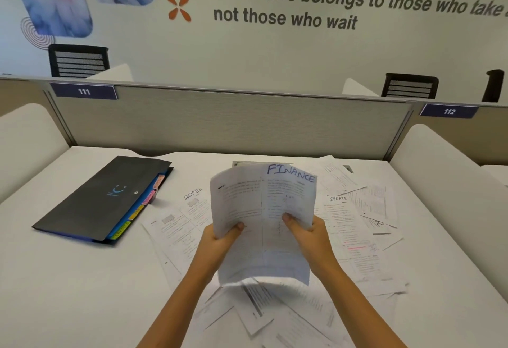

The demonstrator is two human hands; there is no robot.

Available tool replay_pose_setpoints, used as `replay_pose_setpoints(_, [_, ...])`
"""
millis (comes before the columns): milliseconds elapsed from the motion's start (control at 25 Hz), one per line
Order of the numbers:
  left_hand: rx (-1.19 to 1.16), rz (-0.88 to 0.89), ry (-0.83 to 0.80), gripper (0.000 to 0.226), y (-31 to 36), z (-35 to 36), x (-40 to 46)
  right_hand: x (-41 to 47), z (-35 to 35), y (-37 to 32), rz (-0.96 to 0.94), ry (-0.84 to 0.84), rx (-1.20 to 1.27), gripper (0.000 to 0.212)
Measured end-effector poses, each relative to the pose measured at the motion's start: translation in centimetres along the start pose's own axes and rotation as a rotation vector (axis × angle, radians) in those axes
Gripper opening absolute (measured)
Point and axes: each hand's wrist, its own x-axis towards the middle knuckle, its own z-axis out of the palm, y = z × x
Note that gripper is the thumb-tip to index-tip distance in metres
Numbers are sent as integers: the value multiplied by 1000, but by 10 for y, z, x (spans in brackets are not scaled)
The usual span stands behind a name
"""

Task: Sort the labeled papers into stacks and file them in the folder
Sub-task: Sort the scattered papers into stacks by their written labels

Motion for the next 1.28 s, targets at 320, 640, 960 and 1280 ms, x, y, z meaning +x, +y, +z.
replay_pose_setpoints(320, [163, -277, 225, 45, -74, -130, -1, 27, 58, 64, -50, -172, -564, 40])
replay_pose_setpoints(640, [302, -219, 253, 47, -104, -150, 13, 21, 98, 148, -20, -357, -1263, 89])
replay_pose_setpoints(960, [201, -216, 63, 30, -102, -86, 47, 41, 27, 165, 31, -177, -1323, 91])
replay_pose_setpoints(1280, [116, -273, -86, 47, -104, -3, 70, 61, -67, 169, 77, -95, -1346, 95])
